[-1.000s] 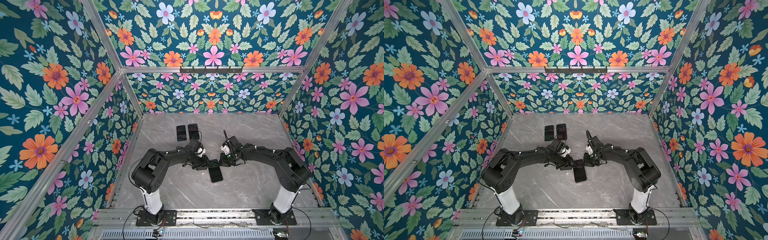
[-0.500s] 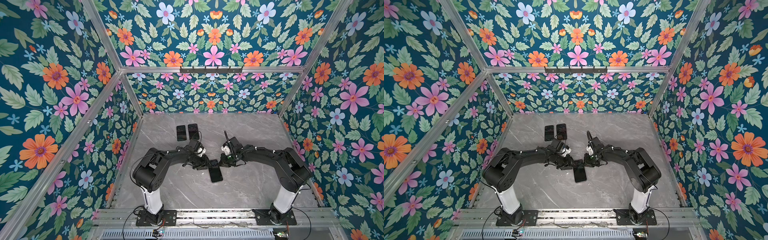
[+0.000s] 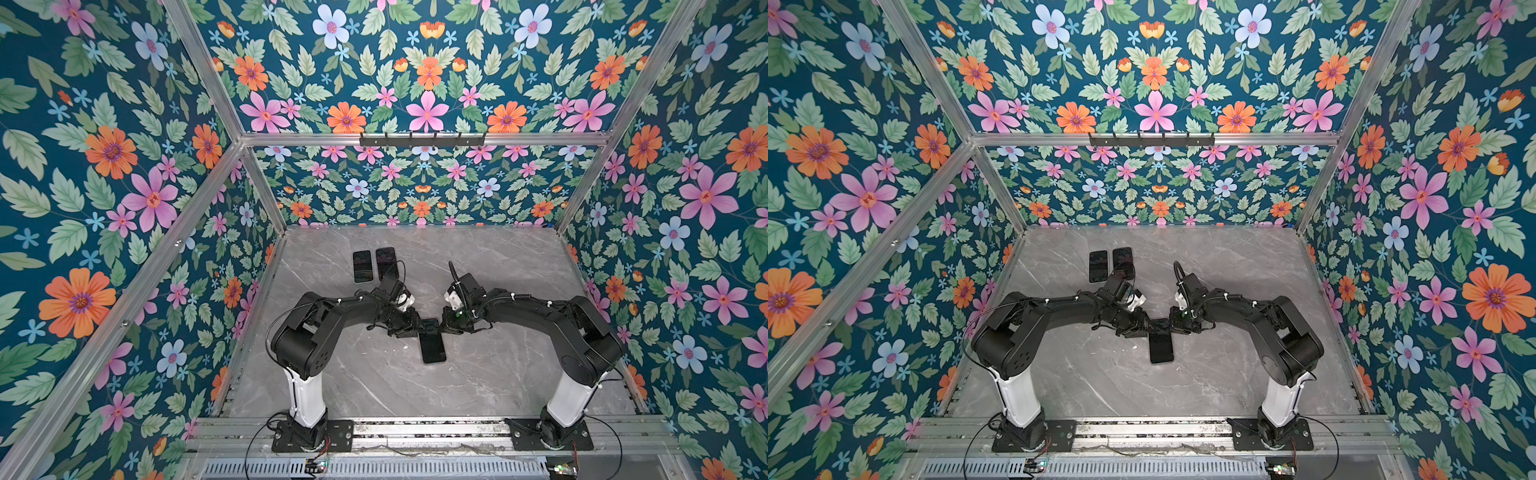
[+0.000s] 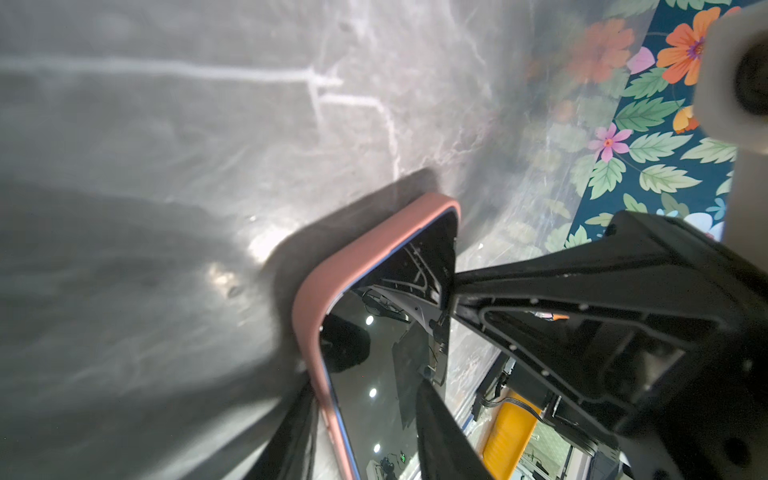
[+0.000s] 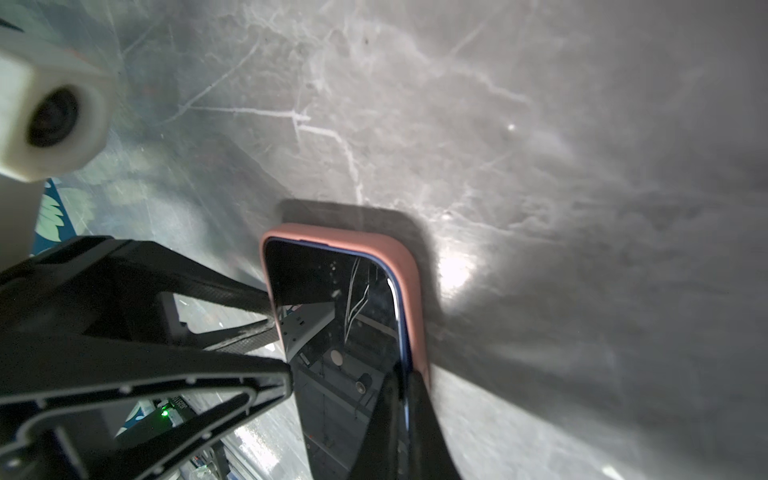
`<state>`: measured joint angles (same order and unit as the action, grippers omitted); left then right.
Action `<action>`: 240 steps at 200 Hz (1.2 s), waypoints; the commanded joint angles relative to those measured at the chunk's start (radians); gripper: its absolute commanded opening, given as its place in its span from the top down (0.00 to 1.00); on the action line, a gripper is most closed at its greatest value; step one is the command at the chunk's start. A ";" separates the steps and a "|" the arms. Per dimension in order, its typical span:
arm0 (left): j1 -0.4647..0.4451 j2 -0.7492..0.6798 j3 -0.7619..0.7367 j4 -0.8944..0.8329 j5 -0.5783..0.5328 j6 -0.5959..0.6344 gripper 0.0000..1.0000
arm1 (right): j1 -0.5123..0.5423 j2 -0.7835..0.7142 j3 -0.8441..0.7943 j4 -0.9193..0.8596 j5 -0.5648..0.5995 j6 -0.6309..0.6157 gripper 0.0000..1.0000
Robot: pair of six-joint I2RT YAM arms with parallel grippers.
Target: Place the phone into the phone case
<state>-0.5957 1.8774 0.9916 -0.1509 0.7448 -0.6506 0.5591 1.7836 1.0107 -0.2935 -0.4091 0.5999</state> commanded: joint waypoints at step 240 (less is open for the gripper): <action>-0.230 -0.231 -0.056 -0.260 -0.237 -0.198 0.63 | 0.172 -0.438 -0.282 -0.030 0.160 0.387 0.64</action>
<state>-0.8158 1.6524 0.9325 -0.4404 0.5137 -0.8120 0.7307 1.3418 0.7334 -0.3672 -0.2321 0.9211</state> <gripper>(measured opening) 0.367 0.355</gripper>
